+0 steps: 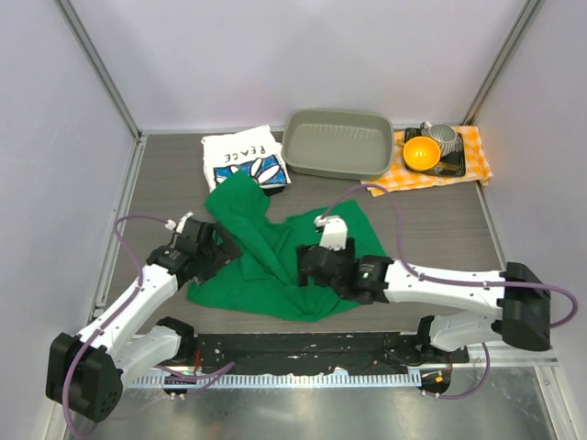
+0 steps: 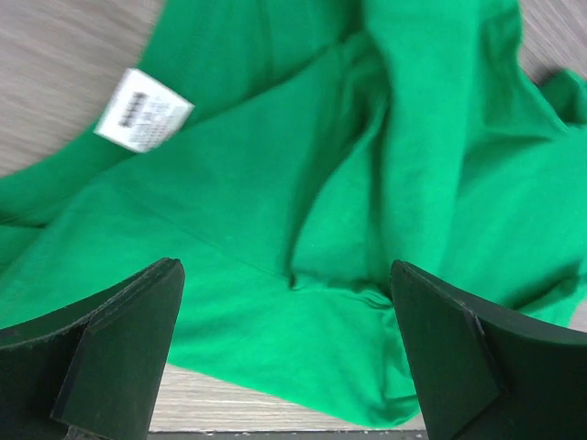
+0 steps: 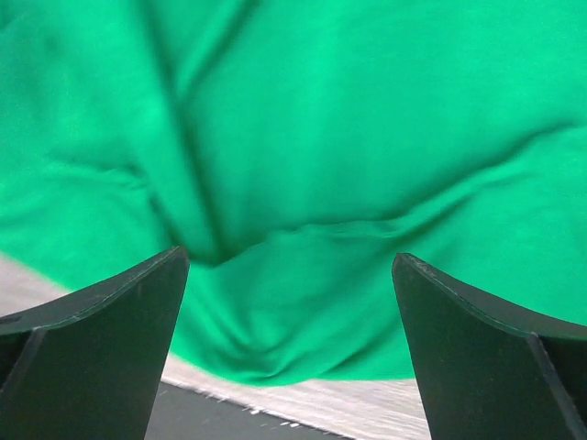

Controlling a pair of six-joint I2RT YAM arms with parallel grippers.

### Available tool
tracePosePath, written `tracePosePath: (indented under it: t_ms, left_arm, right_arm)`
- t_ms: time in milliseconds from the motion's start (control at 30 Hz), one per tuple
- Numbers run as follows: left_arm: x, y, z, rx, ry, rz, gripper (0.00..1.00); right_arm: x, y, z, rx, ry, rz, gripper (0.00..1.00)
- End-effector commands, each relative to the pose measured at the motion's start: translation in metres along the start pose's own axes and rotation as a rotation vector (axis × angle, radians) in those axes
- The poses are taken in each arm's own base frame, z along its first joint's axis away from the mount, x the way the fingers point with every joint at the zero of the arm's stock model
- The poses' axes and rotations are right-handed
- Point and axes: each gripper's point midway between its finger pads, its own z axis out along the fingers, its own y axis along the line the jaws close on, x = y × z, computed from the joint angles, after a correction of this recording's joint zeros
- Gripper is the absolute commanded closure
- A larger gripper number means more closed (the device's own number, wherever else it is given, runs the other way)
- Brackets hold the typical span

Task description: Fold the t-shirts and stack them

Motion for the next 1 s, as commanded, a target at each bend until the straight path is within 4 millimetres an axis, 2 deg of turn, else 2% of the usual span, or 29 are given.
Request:
tracePosePath:
  t_ms: [0,133,300,433,600,867,967]
  left_arm:
    - [-0.001,-0.053,-0.001,0.181,-0.003,0.009,0.00]
    - [0.008,-0.075,-0.001,0.225,0.028,0.033,0.00]
    - [0.020,-0.076,0.007,0.220,0.056,0.041,0.00]
    - [0.030,-0.061,0.022,0.179,0.073,0.045,0.00]
    - [0.044,-0.031,0.040,0.099,0.076,0.042,0.00]
    - [0.052,0.002,0.047,0.004,0.070,0.054,0.00]
    - [0.054,0.022,0.040,-0.057,0.059,0.045,0.00]
  right_arm:
    - [0.006,-0.078,0.004,0.176,-0.003,0.070,0.00]
    - [0.014,-0.105,0.005,0.198,0.014,0.155,0.00]
    - [0.025,-0.117,0.009,0.214,0.042,0.184,0.00]
    - [0.037,-0.124,0.015,0.236,0.069,0.190,0.00]
    - [0.051,-0.131,0.024,0.245,0.090,0.214,0.00]
    - [0.068,-0.153,0.029,0.304,0.127,0.263,0.00]
    - [0.077,-0.165,0.023,0.373,0.155,0.280,0.00]
